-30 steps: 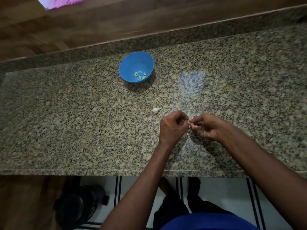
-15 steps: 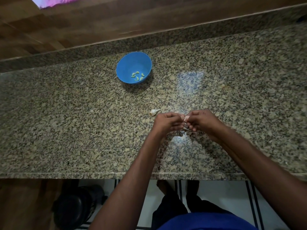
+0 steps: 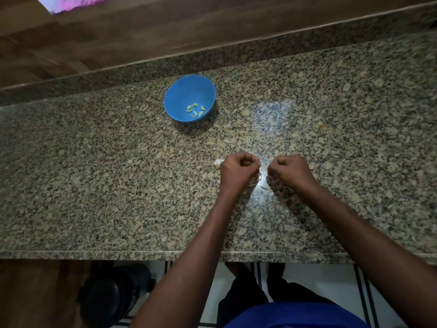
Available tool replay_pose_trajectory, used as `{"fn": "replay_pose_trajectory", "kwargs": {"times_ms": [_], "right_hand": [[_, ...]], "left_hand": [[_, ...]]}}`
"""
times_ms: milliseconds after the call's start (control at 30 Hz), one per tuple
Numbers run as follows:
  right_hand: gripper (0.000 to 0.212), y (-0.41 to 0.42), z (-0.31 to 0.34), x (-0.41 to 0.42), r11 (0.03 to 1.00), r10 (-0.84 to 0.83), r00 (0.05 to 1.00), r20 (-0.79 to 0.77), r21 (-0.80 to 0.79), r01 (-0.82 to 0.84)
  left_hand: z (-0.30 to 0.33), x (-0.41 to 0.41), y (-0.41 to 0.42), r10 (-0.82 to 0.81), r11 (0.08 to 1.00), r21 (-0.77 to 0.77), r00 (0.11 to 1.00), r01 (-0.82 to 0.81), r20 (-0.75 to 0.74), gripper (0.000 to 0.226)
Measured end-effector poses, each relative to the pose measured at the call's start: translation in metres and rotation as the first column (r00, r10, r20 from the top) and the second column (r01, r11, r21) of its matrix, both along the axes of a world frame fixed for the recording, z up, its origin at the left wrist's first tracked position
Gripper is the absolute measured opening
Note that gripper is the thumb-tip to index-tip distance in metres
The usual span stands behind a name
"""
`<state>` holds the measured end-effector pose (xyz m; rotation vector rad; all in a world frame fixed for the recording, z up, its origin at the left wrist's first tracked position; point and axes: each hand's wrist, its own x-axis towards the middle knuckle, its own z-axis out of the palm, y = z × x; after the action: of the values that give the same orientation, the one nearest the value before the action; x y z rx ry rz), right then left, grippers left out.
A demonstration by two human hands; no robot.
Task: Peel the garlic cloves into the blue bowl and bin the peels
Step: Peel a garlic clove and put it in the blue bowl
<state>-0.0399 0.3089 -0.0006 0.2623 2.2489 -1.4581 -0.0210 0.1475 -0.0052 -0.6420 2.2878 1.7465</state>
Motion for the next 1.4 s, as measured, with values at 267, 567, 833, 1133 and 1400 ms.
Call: {"fn": "replay_pose_trajectory", "kwargs": {"times_ms": [267,567,833,1133,1400], "right_hand": [[0.009,-0.008,-0.002,-0.002,0.921,0.186,0.973,-0.139,0.369,-0.123],[0.023,-0.010,-0.012,0.008,0.843,0.336,0.920,-0.200,0.500,-0.199],[0.015,-0.004,-0.022,0.014,0.841,0.379,0.887,-0.264,0.497,-0.212],[0.017,0.004,-0.028,0.022,0.869,0.348,0.893,-0.286,0.455,-0.193],[0.008,0.008,-0.027,0.037,0.819,0.401,0.859,-0.318,0.544,-0.181]], "left_hand": [[-0.022,-0.039,0.001,-0.083,0.944,-0.325,0.994,0.057,-0.066,0.013],[-0.028,-0.031,-0.001,-0.204,0.802,-0.585,0.976,0.119,-0.082,0.012],[-0.035,-0.002,-0.001,-0.444,0.743,-0.585,0.894,0.326,-0.066,0.018],[-0.025,0.035,0.002,-0.433,0.786,-0.530,0.895,0.317,-0.107,0.029],[-0.028,0.047,0.033,-0.442,0.719,-0.641,0.888,0.268,-0.125,0.014]]}}
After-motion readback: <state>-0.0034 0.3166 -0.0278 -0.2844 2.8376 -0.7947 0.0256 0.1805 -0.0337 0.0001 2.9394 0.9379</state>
